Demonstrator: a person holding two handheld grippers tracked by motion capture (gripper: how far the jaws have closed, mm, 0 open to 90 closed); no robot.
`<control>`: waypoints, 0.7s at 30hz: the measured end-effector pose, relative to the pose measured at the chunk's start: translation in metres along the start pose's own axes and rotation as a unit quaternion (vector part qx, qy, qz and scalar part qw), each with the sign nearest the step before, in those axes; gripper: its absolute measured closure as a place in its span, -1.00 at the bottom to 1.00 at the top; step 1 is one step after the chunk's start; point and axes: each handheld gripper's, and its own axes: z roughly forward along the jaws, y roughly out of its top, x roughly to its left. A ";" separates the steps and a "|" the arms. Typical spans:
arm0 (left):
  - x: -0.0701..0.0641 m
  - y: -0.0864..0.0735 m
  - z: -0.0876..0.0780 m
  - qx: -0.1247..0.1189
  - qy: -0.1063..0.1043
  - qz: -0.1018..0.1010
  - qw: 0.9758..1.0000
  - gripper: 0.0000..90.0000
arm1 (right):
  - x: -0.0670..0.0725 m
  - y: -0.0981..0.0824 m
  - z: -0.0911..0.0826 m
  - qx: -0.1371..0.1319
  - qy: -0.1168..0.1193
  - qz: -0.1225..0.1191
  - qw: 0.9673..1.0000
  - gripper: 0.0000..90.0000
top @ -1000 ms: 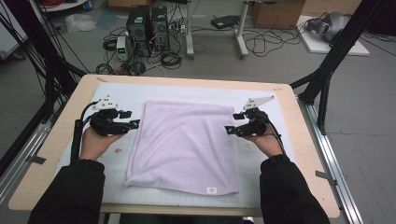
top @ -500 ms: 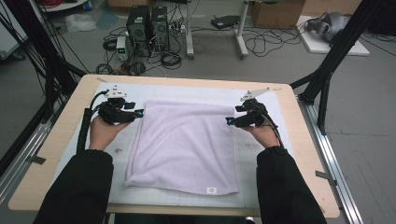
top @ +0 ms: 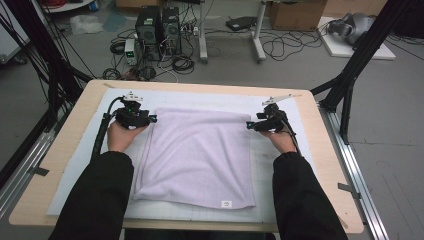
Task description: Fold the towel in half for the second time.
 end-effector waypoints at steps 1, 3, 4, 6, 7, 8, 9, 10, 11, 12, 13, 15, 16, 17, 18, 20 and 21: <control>0.001 -0.002 0.005 0.007 0.011 -0.005 1.000 0.08 | -0.001 -0.001 0.003 0.001 0.000 0.005 1.000 -0.32; 0.006 -0.007 0.014 0.028 0.015 -0.032 0.999 0.02 | -0.003 -0.004 0.010 0.003 0.004 0.010 1.000 -0.31; 0.007 -0.010 0.018 0.036 0.013 -0.038 0.999 0.03 | -0.003 -0.005 0.014 0.007 0.007 0.010 1.000 -0.32; 0.004 -0.013 0.021 0.043 0.020 -0.021 0.999 0.08 | -0.001 -0.006 0.020 0.011 0.009 0.009 1.000 -0.26; 0.004 -0.013 0.021 0.041 0.003 -0.015 0.999 0.21 | 0.000 -0.006 0.023 0.018 0.010 0.006 1.000 -0.19; 0.001 -0.012 0.022 0.040 0.000 -0.007 0.999 0.43 | 0.000 -0.007 0.025 0.022 0.007 0.001 1.000 -0.15; 0.000 -0.012 0.022 0.040 -0.006 -0.001 0.999 0.55 | 0.000 -0.007 0.025 0.019 0.003 0.002 1.000 -0.03; 0.000 -0.012 0.023 0.038 -0.008 -0.005 0.999 0.67 | 0.000 -0.007 0.024 0.019 0.000 0.014 1.000 0.12; 0.001 -0.012 0.023 0.037 -0.014 -0.014 0.999 0.75 | -0.001 -0.007 0.024 0.020 0.005 0.017 1.000 0.35; 0.002 -0.012 0.023 0.037 -0.018 -0.023 0.999 0.80 | 0.001 -0.006 0.024 0.023 0.016 0.008 1.000 0.51; 0.003 -0.013 0.022 0.038 -0.020 -0.027 0.999 0.83 | 0.003 -0.005 0.025 0.025 0.020 -0.001 0.999 0.68; 0.003 -0.012 0.021 0.039 -0.019 -0.029 0.999 0.87 | 0.007 -0.003 0.026 0.029 0.028 -0.004 0.999 0.78; 0.003 -0.012 0.021 0.037 -0.018 -0.026 0.999 0.88 | 0.007 -0.002 0.026 0.031 0.030 -0.001 0.999 0.80; 0.003 -0.012 0.020 0.037 -0.019 -0.026 0.999 0.88 | 0.006 -0.002 0.025 0.029 0.032 0.000 0.999 0.82; 0.003 -0.011 0.018 0.035 -0.022 -0.025 0.999 0.89 | 0.006 -0.002 0.024 0.029 0.035 0.000 0.999 0.83; 0.004 -0.009 0.013 0.021 -0.025 -0.024 0.999 0.89 | 0.008 0.000 0.020 0.023 0.038 -0.002 0.999 0.84; 0.004 -0.007 0.009 0.013 -0.026 -0.024 0.999 0.89 | 0.009 0.002 0.017 0.017 0.041 -0.005 0.999 0.84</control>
